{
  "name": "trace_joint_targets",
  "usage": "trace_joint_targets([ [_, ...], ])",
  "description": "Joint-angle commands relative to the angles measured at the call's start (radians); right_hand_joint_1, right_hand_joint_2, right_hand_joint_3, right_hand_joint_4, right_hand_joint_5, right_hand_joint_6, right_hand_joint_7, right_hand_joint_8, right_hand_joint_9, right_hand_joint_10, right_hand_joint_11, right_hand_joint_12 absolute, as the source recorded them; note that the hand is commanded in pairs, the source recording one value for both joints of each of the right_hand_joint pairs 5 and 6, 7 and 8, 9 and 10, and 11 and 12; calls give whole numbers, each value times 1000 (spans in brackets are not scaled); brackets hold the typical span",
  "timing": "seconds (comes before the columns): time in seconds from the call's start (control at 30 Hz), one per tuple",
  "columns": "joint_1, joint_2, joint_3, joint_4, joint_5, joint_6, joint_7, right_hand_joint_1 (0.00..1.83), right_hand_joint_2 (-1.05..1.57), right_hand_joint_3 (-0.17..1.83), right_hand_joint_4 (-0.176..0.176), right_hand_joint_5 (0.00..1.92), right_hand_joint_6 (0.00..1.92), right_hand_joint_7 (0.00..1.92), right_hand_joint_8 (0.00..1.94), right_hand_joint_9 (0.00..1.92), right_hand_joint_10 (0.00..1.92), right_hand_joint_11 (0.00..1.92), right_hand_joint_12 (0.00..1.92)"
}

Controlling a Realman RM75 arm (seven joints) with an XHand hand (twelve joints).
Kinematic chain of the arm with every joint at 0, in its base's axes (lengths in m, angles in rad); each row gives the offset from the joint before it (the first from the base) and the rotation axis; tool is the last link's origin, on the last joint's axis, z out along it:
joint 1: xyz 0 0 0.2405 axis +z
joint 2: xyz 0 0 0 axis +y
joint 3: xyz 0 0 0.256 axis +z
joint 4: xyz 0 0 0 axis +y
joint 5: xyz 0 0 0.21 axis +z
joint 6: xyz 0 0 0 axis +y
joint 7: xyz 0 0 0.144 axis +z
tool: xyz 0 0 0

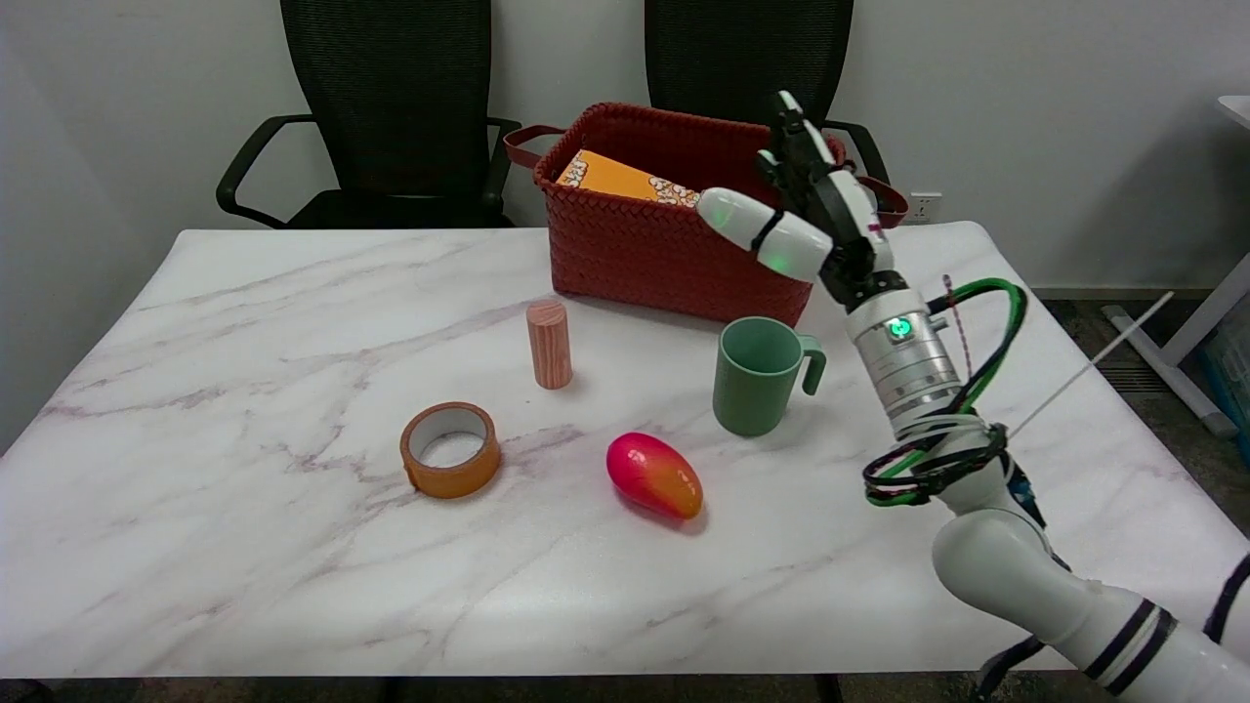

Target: Pick up the wooden cylinder.

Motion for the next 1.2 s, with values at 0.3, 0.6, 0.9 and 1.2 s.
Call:
trace_joint_targets([
  [0.3,261,-116,-185,-156,45,-208,-22,699,850,-111,0,0,0,0,0,6,6,320,320],
  [0.6,320,-181,-198,-278,39,-205,-14,684,847,-151,0,0,0,0,0,36,36,239,239],
  [0.9,379,-202,-231,-364,50,-211,-9,684,818,-146,0,0,0,0,0,46,46,183,183],
  [1.2,431,-267,-241,-486,50,-211,-1,684,773,-174,0,0,0,0,0,40,40,177,177],
])
